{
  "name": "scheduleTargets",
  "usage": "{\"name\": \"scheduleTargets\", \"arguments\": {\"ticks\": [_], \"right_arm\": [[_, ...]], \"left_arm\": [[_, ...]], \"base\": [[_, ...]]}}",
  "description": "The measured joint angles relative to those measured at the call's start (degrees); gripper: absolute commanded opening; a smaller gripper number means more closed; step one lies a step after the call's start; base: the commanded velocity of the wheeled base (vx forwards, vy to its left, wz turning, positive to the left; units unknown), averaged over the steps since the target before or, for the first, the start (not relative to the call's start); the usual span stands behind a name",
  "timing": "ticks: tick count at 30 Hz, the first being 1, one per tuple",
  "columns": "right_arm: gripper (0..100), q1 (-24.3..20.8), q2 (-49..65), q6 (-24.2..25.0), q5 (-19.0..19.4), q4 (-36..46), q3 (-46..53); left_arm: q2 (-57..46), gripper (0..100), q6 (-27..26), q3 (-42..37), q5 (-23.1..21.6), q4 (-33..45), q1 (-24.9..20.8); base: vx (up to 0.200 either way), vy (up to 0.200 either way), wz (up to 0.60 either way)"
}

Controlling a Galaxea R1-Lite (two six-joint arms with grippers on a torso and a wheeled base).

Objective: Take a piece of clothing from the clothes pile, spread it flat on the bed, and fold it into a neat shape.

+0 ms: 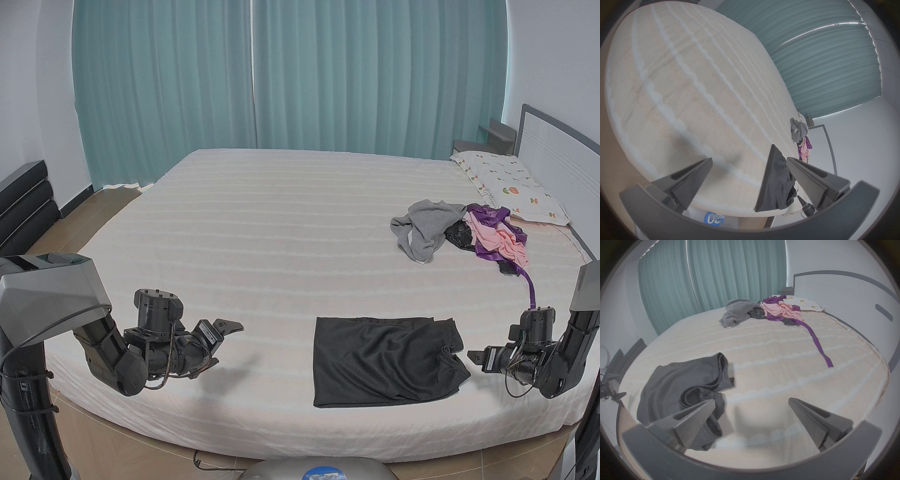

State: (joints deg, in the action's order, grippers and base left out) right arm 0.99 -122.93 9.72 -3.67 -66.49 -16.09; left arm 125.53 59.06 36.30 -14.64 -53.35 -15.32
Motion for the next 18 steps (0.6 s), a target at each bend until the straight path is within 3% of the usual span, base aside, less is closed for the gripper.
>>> {"name": "scheduleTargets", "arguments": {"ticks": [4,11,18], "right_arm": [[100,0.39,1.4,1.66,5.44,-0.11,-0.09],[100,0.41,2.18,3.78,18.97,-0.24,0.11],[100,-2.35,0.07,6.49,22.27,-0.44,-1.68]], "left_arm": [[0.07,100,-0.02,0.0,0.04,-0.02,-0.02],[0.11,100,-0.02,0.0,0.04,-0.29,-0.07],[0.2,100,-0.02,-0.09,0.06,-0.87,-0.07]], "base": [[0.0,0.0,0.0],[0.0,0.0,0.0],[0.0,0.0,0.0]]}}
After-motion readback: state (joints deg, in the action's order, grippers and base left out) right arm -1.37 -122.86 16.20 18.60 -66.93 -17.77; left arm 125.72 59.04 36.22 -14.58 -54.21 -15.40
